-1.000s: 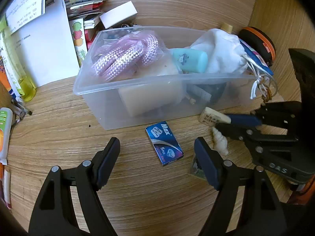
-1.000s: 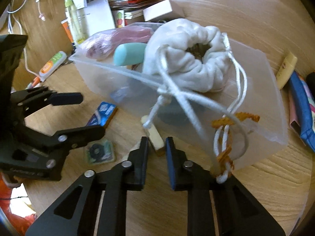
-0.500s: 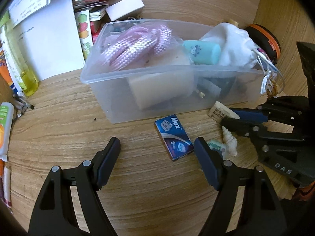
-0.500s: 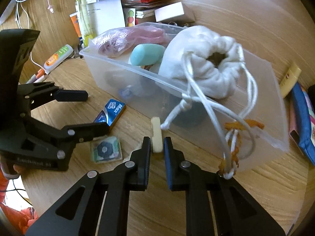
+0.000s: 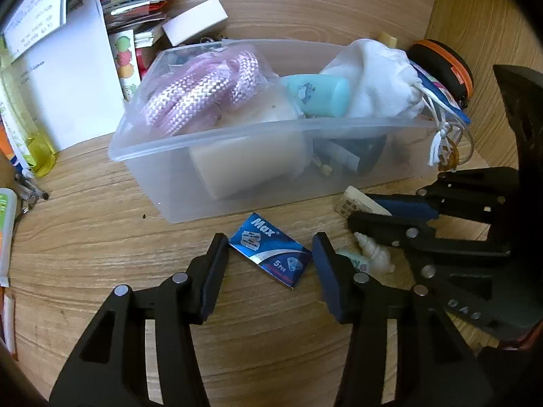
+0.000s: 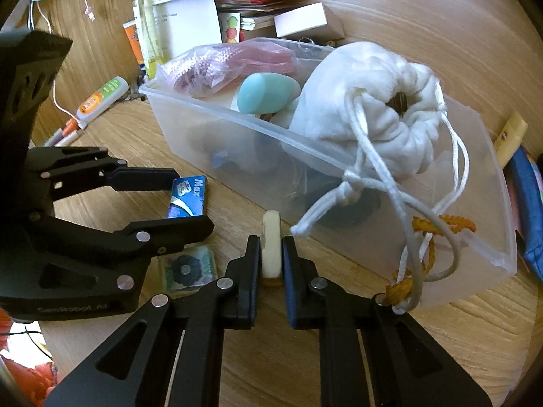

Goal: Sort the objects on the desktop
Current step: 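Grasp the cream eraser with the right tool while the left tool grasps the blue Max box, then lift the eraser and Max box and carry them over the bin, then open both tools to drop the eraser and Max box into the bin, then withdraw both tools toward the green packet and white seashell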

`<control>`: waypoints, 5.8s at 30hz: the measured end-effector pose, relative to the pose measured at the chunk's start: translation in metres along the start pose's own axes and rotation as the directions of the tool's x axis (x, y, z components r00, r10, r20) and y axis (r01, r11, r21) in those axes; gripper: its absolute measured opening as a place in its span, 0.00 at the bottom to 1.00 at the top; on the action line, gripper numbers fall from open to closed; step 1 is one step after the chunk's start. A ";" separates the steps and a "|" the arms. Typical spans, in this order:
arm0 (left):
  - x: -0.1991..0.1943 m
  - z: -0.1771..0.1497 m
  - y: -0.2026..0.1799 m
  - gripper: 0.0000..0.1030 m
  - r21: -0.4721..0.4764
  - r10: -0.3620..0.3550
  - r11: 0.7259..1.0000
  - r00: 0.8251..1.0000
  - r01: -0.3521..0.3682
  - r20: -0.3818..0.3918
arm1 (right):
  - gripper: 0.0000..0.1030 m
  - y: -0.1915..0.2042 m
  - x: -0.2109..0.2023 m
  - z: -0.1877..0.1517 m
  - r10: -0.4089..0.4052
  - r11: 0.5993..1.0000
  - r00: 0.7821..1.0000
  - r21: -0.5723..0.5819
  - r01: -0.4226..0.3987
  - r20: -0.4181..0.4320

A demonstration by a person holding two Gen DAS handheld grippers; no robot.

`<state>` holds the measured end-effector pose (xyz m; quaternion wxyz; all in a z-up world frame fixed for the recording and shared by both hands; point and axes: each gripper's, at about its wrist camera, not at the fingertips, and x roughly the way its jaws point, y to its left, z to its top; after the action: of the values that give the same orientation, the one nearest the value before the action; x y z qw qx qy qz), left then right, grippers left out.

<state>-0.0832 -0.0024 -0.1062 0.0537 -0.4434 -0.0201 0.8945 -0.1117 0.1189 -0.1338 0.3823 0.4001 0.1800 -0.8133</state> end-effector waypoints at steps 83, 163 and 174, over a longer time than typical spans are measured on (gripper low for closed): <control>-0.084 -0.002 0.015 0.46 -0.050 -0.074 0.995 0.969 0.088 0.237 | 0.09 0.009 -0.047 0.029 0.029 0.999 0.997 0.019 -0.030 0.076; -0.080 0.023 -0.022 0.93 0.030 0.016 0.999 0.983 -0.022 0.182 | 0.94 -0.041 -0.152 0.044 -0.288 0.955 0.901 0.162 0.247 0.323; -0.046 -0.013 -0.047 0.93 0.072 -0.049 0.996 0.997 0.044 0.058 | 0.94 -0.028 -0.146 -0.005 -0.293 0.949 0.926 0.192 0.251 0.238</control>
<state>-0.0415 0.0388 -0.0742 0.0896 -0.4135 -0.0003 0.9061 -0.0740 0.2096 -0.0226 0.2533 0.2884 0.1164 -0.9160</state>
